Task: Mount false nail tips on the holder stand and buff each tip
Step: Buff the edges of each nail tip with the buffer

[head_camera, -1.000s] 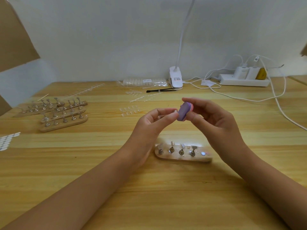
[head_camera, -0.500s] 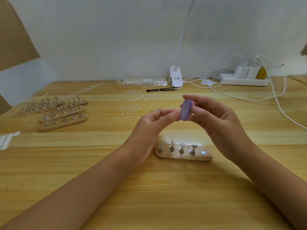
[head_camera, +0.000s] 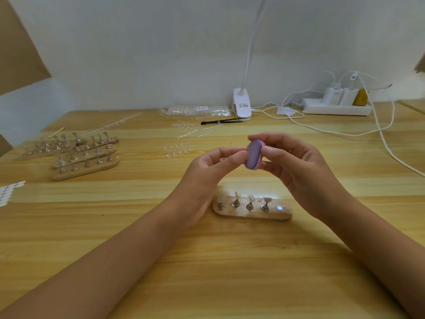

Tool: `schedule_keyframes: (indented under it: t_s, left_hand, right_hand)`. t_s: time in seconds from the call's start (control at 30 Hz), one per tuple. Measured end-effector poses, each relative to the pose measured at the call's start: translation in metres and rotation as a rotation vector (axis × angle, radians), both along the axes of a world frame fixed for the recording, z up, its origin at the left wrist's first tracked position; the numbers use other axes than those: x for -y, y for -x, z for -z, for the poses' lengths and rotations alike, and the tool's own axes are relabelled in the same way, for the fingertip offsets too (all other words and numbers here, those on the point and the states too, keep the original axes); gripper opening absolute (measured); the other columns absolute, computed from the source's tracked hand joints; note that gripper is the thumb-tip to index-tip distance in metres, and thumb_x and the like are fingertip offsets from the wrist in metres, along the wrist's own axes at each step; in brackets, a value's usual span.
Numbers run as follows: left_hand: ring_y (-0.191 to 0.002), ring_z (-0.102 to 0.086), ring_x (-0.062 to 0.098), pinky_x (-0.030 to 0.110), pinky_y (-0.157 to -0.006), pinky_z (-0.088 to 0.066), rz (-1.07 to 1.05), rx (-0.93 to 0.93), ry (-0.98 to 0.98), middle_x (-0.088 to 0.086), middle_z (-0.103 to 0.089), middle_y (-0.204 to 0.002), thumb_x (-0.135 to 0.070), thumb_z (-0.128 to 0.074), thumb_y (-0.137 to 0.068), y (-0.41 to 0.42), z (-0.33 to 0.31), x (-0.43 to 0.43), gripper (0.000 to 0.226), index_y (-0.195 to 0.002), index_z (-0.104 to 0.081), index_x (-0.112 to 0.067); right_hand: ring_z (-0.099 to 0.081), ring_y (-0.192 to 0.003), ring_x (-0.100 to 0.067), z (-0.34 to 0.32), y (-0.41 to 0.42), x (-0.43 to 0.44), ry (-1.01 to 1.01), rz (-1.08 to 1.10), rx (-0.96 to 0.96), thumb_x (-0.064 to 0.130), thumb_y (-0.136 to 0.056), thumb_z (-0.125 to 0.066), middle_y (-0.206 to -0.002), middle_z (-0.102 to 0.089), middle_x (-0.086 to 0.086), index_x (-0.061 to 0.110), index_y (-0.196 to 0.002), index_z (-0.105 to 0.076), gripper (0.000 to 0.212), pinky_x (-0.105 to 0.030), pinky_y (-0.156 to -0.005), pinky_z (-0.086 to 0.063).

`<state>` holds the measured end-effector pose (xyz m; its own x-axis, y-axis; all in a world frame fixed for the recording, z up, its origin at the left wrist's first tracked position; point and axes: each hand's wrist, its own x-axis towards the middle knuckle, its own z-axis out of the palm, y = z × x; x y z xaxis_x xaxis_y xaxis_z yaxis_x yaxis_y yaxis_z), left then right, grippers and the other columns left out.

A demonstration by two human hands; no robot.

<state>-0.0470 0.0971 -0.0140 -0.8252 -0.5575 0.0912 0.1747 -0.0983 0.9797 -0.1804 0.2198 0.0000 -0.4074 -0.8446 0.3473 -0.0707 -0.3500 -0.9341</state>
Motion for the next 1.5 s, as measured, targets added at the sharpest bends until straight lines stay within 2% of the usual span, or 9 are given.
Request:
schedule_keyframes:
  t_s: [0.17,0.33,0.47,0.67,0.9,1.03,1.17,1.33,1.5]
  left_hand:
    - [-0.114,-0.063,0.009,0.027,-0.106,-0.037,-0.002,-0.009,0.005,-0.001,-0.074,-0.107,-0.037,-0.071,-0.076,-0.0004,0.0000,0.0009,0.035,-0.105,-0.073,-0.018]
    - [-0.116,-0.063,0.014,0.024,-0.101,-0.039,-0.014,-0.010,0.019,0.009,-0.073,-0.112,-0.036,-0.071,-0.076,-0.0002,-0.0008,-0.0004,0.040,-0.109,-0.072,-0.012]
    - [-0.115,-0.064,0.011,0.027,-0.106,-0.039,-0.014,-0.012,0.016,0.004,-0.074,-0.110,-0.037,-0.071,-0.075,-0.0013,-0.0005,-0.0002,0.037,-0.105,-0.073,-0.016]
    - [-0.114,-0.064,0.012,0.027,-0.104,-0.040,-0.029,-0.005,0.026,0.006,-0.074,-0.112,-0.037,-0.072,-0.075,-0.0004,-0.0007,-0.0003,0.037,-0.105,-0.073,-0.015]
    - [-0.114,-0.065,0.012,0.025,-0.099,-0.041,-0.042,-0.012,0.038,0.005,-0.074,-0.112,-0.036,-0.075,-0.076,-0.0018,-0.0031,-0.0002,0.033,-0.103,-0.074,-0.018]
    - [-0.113,-0.064,0.010,0.029,-0.105,-0.040,-0.044,-0.005,0.020,0.000,-0.075,-0.108,-0.036,-0.077,-0.077,-0.0023,-0.0024,0.0010,0.024,-0.098,-0.075,-0.023]
    - [-0.115,-0.064,0.011,0.028,-0.104,-0.040,-0.049,-0.001,0.026,0.003,-0.074,-0.113,-0.036,-0.075,-0.078,-0.0015,-0.0029,0.0011,0.031,-0.104,-0.073,-0.018]
    - [-0.114,-0.064,0.010,0.031,-0.110,-0.037,-0.055,-0.001,0.006,0.000,-0.074,-0.109,-0.038,-0.076,-0.075,-0.0028,-0.0022,0.0010,0.030,-0.101,-0.074,-0.021]
    - [-0.112,-0.065,0.010,0.030,-0.106,-0.040,-0.048,-0.003,0.003,-0.001,-0.074,-0.106,-0.037,-0.076,-0.075,-0.0020,-0.0018,0.0013,0.030,-0.100,-0.074,-0.021]
  right_hand:
    - [-0.068,-0.101,-0.018,0.0002,0.0000,-0.0003,-0.033,-0.051,-0.022,0.018,-0.087,-0.059,-0.108,-0.073,-0.005,0.016,-0.111,-0.071,0.027,-0.025,-0.085,-0.054]
    - [-0.067,-0.102,-0.018,0.0009,0.0039,0.0005,-0.012,-0.028,0.000,0.018,-0.088,-0.061,-0.109,-0.073,-0.006,0.017,-0.110,-0.072,0.024,-0.025,-0.085,-0.054]
    - [-0.069,-0.103,-0.019,0.0013,0.0039,0.0001,-0.073,-0.099,-0.028,0.017,-0.091,-0.062,-0.109,-0.073,-0.006,0.016,-0.109,-0.073,0.021,-0.024,-0.083,-0.054]
    - [-0.069,-0.092,-0.016,0.0011,0.0037,0.0004,-0.059,-0.048,0.007,0.021,-0.082,-0.067,-0.096,-0.072,-0.001,0.010,-0.106,-0.065,0.026,-0.024,-0.079,-0.055]
    - [-0.070,-0.094,-0.017,0.0019,0.0048,0.0005,-0.058,-0.052,0.017,0.020,-0.083,-0.067,-0.098,-0.073,-0.002,0.011,-0.105,-0.068,0.023,-0.025,-0.081,-0.055]
    - [-0.070,-0.092,-0.017,0.0018,0.0052,-0.0006,-0.132,-0.142,-0.021,0.024,-0.082,-0.070,-0.097,-0.073,-0.002,0.016,-0.101,-0.070,0.021,-0.025,-0.082,-0.055]
    - [-0.069,-0.091,-0.015,0.0010,0.0058,0.0003,-0.068,-0.083,0.039,0.023,-0.081,-0.071,-0.095,-0.070,0.000,0.012,-0.104,-0.065,0.026,-0.025,-0.082,-0.055]
    - [-0.070,-0.090,-0.017,0.0024,0.0037,-0.0003,-0.135,-0.132,-0.005,0.018,-0.082,-0.068,-0.094,-0.072,-0.001,0.013,-0.101,-0.066,0.019,-0.025,-0.081,-0.055]
    - [-0.071,-0.091,-0.017,0.0015,0.0046,-0.0007,-0.145,-0.158,0.008,0.019,-0.082,-0.069,-0.095,-0.073,-0.002,0.016,-0.099,-0.070,0.018,-0.024,-0.081,-0.055]
